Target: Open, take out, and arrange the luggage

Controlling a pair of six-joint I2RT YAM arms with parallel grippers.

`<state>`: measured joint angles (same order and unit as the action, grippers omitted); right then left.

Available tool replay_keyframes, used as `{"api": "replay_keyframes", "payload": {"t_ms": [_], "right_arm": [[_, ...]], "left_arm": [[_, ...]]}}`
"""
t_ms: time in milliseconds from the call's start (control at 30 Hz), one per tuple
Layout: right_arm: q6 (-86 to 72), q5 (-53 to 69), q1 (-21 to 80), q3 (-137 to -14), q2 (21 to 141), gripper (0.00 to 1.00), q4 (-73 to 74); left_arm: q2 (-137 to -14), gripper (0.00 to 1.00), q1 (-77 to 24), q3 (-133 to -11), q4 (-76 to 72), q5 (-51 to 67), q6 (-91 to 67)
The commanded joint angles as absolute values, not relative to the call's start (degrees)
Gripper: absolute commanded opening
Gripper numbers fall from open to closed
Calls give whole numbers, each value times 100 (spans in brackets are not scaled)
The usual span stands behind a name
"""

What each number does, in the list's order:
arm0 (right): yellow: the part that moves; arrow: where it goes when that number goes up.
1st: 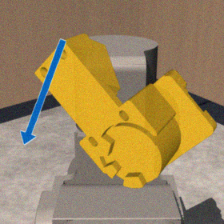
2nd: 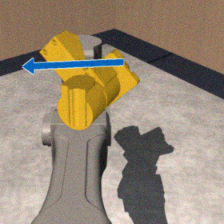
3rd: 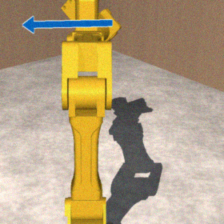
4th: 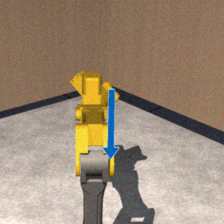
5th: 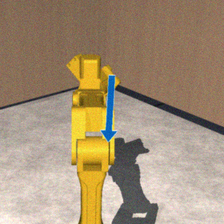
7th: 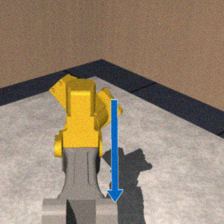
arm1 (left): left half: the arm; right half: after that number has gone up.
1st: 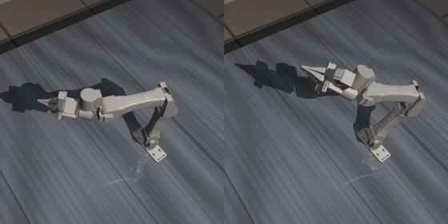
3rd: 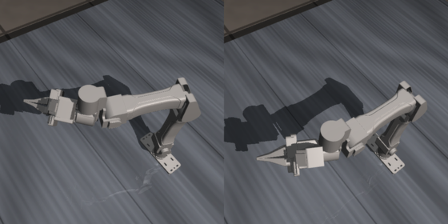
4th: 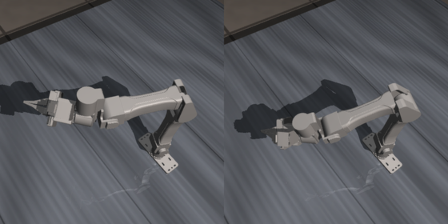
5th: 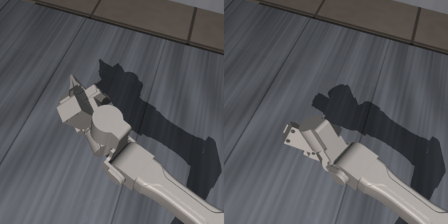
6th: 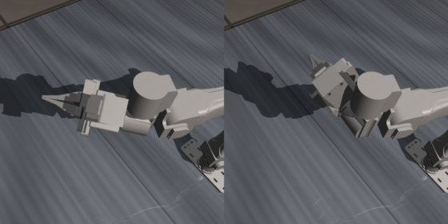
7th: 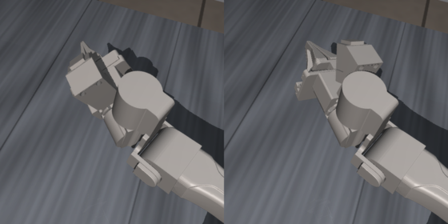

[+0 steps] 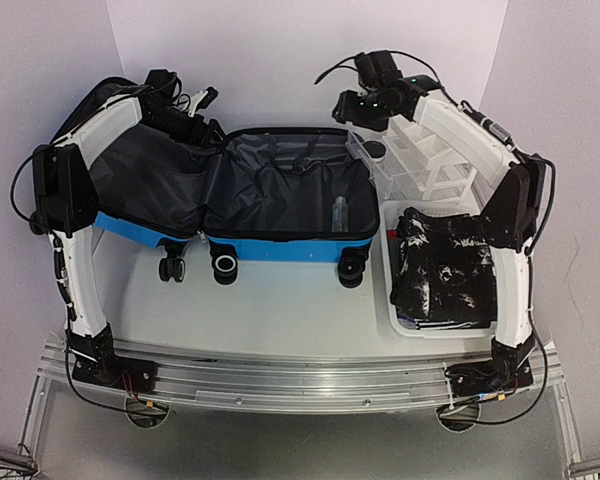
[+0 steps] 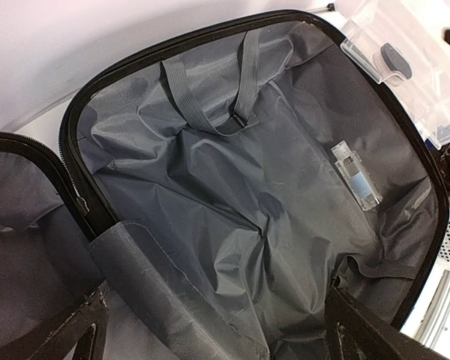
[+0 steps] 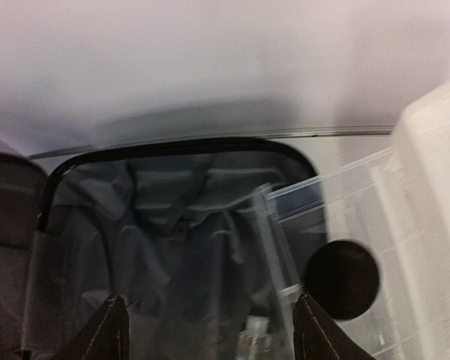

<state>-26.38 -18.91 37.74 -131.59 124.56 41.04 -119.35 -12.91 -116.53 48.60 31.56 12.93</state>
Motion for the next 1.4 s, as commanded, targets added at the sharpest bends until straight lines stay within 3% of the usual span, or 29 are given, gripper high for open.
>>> {"api": "replay_keyframes", "payload": {"t_ms": [0,333,567,867,1033,1200,1367], "right_arm": [[-3269,-2533,4385,-13008,12679,57,4793],[-3218,-2924,4472,-13404,13734,69,6006],[-3389,-2640,4347,-13397,14254,67,6259],[-3664,-2000,4035,-13611,14822,54,6250],[-3667,-1505,3991,-13596,14897,25,6158],[-3664,-1345,3945,-13573,14831,29,6093],[-3461,-669,3911,-13715,14814,15,5872]], "left_arm": [[-11745,100,-1263,-11653,4848,3301,1178],[-11702,100,-1264,-11551,4793,3355,1023],[-11681,100,-1263,-11513,4796,3328,1061],[-11675,100,-1262,-11475,4778,3343,1020],[-11654,100,-1265,-11435,4790,3319,1051],[-11680,100,-1263,-11426,4767,3327,1043],[-11682,100,-1260,-11426,4751,3343,1021]]}}
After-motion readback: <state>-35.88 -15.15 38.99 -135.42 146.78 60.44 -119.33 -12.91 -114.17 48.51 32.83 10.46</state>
